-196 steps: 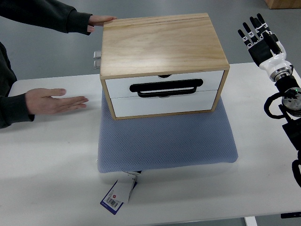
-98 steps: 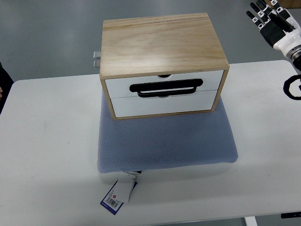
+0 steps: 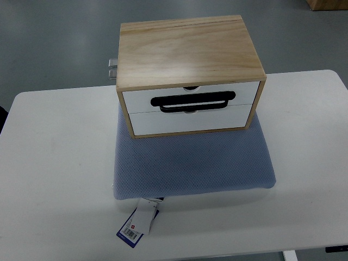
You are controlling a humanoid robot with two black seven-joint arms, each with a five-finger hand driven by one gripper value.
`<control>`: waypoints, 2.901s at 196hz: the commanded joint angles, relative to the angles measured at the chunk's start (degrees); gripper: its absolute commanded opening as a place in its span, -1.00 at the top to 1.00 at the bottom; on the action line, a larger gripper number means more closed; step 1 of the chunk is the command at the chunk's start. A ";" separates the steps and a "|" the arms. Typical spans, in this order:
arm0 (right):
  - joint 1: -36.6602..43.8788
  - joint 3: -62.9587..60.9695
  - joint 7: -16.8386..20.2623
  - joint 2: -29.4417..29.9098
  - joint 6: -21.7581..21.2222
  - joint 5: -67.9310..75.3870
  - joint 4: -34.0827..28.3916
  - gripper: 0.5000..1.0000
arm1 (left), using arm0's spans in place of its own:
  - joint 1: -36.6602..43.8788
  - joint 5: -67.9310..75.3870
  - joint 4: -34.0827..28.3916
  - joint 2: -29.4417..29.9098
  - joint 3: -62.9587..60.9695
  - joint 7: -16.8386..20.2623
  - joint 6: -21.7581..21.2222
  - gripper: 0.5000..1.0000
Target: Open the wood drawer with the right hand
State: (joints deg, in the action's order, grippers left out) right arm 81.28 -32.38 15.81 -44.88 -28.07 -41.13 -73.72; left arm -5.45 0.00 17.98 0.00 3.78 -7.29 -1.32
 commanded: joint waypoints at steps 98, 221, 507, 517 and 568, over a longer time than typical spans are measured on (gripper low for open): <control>25.94 31.94 19.19 15.35 15.77 17.92 -12.94 -0.75 | -0.09 0.00 0.04 0.00 0.09 0.00 0.09 -1.00; 16.80 34.14 19.19 17.72 25.44 25.22 -16.54 -0.76 | -0.09 0.00 -0.14 0.00 0.17 0.00 0.44 -1.00; 10.83 35.28 19.19 10.69 4.17 14.49 -20.15 -0.76 | -0.09 -0.09 -0.58 0.00 0.17 0.00 0.35 -1.00; 10.91 35.02 19.19 9.81 3.47 15.37 -20.94 -0.76 | -0.09 -0.09 -0.58 0.00 0.17 0.00 0.35 -1.00; 11.00 33.96 19.19 6.47 1.62 17.75 -24.89 -0.76 | -0.09 -0.09 -0.49 0.00 0.17 0.00 0.26 -1.00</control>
State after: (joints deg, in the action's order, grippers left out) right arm 92.28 1.74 35.00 -37.06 -25.79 -24.22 -97.17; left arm -5.54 -0.10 17.42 0.00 3.96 -7.29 -0.97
